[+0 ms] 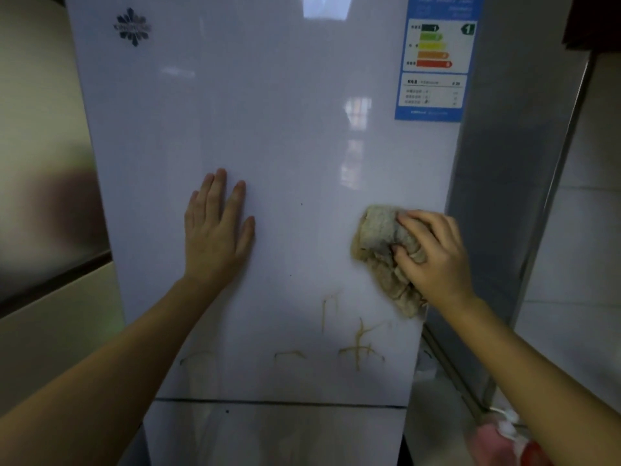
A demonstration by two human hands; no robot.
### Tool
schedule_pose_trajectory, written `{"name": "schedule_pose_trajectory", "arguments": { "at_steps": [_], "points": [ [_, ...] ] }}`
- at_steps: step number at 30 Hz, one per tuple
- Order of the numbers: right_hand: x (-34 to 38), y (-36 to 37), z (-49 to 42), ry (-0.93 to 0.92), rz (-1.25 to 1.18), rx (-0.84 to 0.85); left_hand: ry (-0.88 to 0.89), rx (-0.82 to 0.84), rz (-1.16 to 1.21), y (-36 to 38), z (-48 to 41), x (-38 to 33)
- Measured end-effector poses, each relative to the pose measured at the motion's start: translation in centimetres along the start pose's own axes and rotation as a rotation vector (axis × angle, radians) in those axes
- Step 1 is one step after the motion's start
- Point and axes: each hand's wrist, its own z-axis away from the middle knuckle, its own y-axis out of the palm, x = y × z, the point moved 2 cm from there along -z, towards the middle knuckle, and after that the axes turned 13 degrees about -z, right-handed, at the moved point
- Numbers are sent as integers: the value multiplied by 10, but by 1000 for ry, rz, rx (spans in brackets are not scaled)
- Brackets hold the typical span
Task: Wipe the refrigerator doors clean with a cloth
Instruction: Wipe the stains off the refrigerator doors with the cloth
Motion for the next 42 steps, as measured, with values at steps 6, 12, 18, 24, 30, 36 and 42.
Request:
{"name": "schedule_pose_trajectory", "arguments": {
  "at_steps": [6,12,18,24,30,36,42],
  "points": [
    [0,20,77,-65,-10,215,26,-38,19,-2,7,3],
    [2,16,70,-59,-5,219,89,-120,-4,4,27,1],
    [16,18,-11,24,-29,7,99,-96,-14,9,27,5],
    [30,54,-12,-63,-59,52,121,-82,-37,10,28,7],
    [44,80,34,-377,-57,318,185,-75,-28,4,27,16],
    [41,61,-30,-288,-28,178,129,-67,-49,-9,24,66],
    [59,64,-103,-127,-59,-36,58,-38,-124,-14,39,119]
  ]
}}
